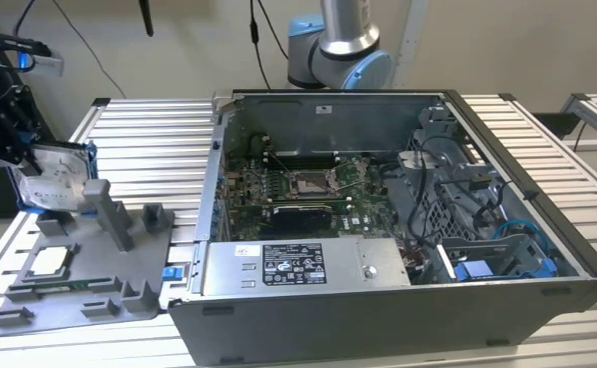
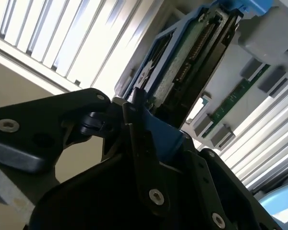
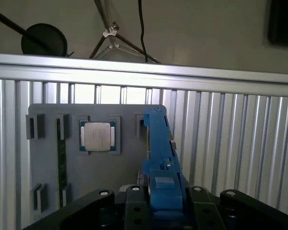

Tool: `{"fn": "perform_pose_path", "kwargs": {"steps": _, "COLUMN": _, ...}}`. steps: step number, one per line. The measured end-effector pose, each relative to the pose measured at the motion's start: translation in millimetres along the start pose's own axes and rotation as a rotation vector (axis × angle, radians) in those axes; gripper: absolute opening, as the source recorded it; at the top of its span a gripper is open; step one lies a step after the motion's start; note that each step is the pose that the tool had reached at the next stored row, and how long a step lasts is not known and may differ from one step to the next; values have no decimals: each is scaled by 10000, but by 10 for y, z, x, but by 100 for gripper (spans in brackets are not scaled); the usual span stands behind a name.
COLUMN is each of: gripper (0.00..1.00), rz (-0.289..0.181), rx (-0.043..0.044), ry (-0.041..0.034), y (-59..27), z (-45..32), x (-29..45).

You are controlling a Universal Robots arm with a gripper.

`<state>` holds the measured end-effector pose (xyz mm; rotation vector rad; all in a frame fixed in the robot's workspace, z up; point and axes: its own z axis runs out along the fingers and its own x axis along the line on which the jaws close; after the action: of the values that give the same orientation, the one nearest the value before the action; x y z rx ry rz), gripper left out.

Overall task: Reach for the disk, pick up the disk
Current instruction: 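Pick up the disk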

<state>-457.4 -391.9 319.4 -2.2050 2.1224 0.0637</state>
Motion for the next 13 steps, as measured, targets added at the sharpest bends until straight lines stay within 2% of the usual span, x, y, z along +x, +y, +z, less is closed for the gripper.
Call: {"fn": "perform_pose_path", "kwargs": {"steps": 13, "gripper": 0, "rz": -17, "rx": 194, "ry": 8, "y": 0, "z": -441, "x": -39}}
